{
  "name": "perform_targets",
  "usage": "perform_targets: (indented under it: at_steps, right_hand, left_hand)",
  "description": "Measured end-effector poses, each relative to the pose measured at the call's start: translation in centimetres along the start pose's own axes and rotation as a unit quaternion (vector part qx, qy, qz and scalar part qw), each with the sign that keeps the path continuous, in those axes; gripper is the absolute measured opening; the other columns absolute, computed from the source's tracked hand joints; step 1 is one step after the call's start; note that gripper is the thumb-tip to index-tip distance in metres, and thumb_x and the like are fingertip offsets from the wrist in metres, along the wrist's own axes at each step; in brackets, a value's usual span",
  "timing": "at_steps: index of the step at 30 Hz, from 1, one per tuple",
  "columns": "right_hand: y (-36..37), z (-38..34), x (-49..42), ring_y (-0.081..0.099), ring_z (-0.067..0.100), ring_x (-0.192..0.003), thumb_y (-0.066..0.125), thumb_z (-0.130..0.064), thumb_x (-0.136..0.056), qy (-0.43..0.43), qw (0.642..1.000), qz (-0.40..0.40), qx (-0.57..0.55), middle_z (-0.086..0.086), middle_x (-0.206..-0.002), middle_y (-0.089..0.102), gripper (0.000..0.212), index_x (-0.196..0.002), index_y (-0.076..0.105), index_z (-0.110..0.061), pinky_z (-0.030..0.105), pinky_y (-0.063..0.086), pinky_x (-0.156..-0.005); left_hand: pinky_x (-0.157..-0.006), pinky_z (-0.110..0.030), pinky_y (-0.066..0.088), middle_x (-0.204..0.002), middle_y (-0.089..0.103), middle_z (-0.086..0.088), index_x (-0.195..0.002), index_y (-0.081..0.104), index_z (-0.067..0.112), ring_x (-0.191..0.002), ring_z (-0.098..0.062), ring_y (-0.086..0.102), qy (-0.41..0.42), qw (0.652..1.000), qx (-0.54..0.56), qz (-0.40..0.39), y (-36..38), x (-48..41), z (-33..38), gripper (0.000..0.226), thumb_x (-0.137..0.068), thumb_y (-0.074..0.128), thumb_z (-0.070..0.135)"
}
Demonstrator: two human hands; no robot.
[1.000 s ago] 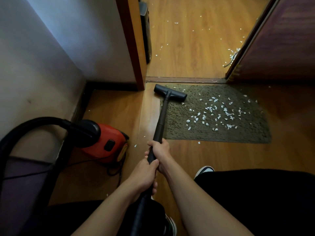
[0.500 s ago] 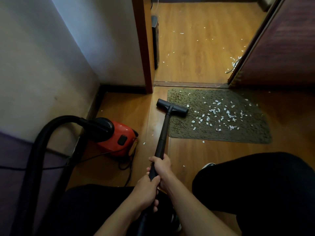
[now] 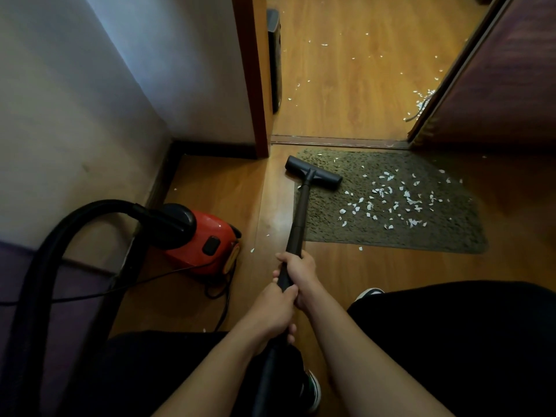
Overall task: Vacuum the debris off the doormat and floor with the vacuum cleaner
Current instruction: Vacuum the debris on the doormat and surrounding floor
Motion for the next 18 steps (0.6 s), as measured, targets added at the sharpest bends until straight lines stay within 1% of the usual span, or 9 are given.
perform_targets:
  at_steps: [5, 9, 11, 13, 14, 18]
  right_hand:
    - [-1.6, -0.6, -0.7, 0.056, 0.017, -0.040, 0.065, -0.003, -0.093, -0.004, 1.000, 0.020, -0.009, 0.015, -0.074, 0.055, 0.012, -0.099, 0.054, -0.006, 0.025, 0.048, -0.040]
    - [-2.0, 0.1, 0.5, 0.059, 0.016, -0.042, 0.064, -0.004, -0.094, 0.001, 1.000, 0.014, -0.011, 0.016, -0.080, 0.056, 0.015, -0.106, 0.055, -0.005, 0.025, 0.049, -0.041]
    - [-1.4, 0.8, 1.4, 0.059, 0.016, -0.042, 0.064, -0.005, -0.095, 0.003, 1.000, 0.006, -0.001, 0.016, -0.083, 0.056, 0.020, -0.112, 0.055, -0.003, 0.026, 0.049, -0.041]
    - [-0.6, 1.5, 2.4, 0.059, 0.016, -0.042, 0.063, -0.005, -0.095, 0.006, 1.000, -0.009, 0.004, 0.016, -0.084, 0.056, 0.023, -0.116, 0.054, -0.002, 0.026, 0.050, -0.041]
    - [-0.1, 1.8, 2.9, 0.058, 0.015, -0.042, 0.063, -0.004, -0.095, 0.007, 1.000, -0.016, 0.007, 0.016, -0.085, 0.056, 0.024, -0.117, 0.054, -0.001, 0.026, 0.049, -0.040]
    - [1.7, 3.5, 4.5, 0.058, 0.016, -0.044, 0.062, -0.004, -0.096, 0.017, 0.999, -0.037, 0.018, 0.015, -0.085, 0.055, 0.023, -0.117, 0.052, -0.005, 0.027, 0.050, -0.040]
  left_hand:
    - [-0.048, -0.026, 0.049, -0.070, 0.053, -0.006, -0.119, 0.046, 0.014, -0.051, -0.014, 0.053, -0.001, 1.000, 0.000, -0.025, 1.1, -0.8, 0.3, 0.026, -0.104, 0.038, 0.034]
    - [-0.051, -0.029, 0.050, -0.075, 0.055, -0.007, -0.124, 0.045, 0.015, -0.055, -0.015, 0.055, -0.002, 1.000, -0.013, -0.029, 1.2, -0.2, -0.6, 0.030, -0.103, 0.038, 0.036]
    - [-0.051, -0.028, 0.051, -0.080, 0.058, -0.008, -0.131, 0.040, 0.019, -0.056, -0.015, 0.056, 0.000, 1.000, -0.020, -0.023, 0.8, 0.7, -1.4, 0.032, -0.104, 0.037, 0.036]
    - [-0.055, -0.030, 0.053, -0.088, 0.061, -0.009, -0.139, 0.034, 0.027, -0.059, -0.016, 0.057, 0.003, 1.000, -0.022, -0.006, 0.1, 1.8, -2.1, 0.037, -0.104, 0.038, 0.037]
    - [-0.056, -0.030, 0.054, -0.089, 0.061, -0.009, -0.142, 0.031, 0.029, -0.060, -0.016, 0.057, 0.004, 1.000, -0.022, 0.005, -0.3, 2.3, -2.5, 0.040, -0.104, 0.038, 0.037]
    - [-0.052, -0.027, 0.051, -0.085, 0.054, -0.006, -0.145, 0.029, 0.024, -0.057, -0.013, 0.054, 0.001, 1.000, -0.012, 0.021, -1.7, 4.0, -4.1, 0.043, -0.105, 0.038, 0.034]
Point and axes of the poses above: each hand's wrist, its own x-axis away from the middle knuckle, its own y-axis out of the palm, z = x × y, the point moved 6 cm from there along -x, towards the middle knuckle
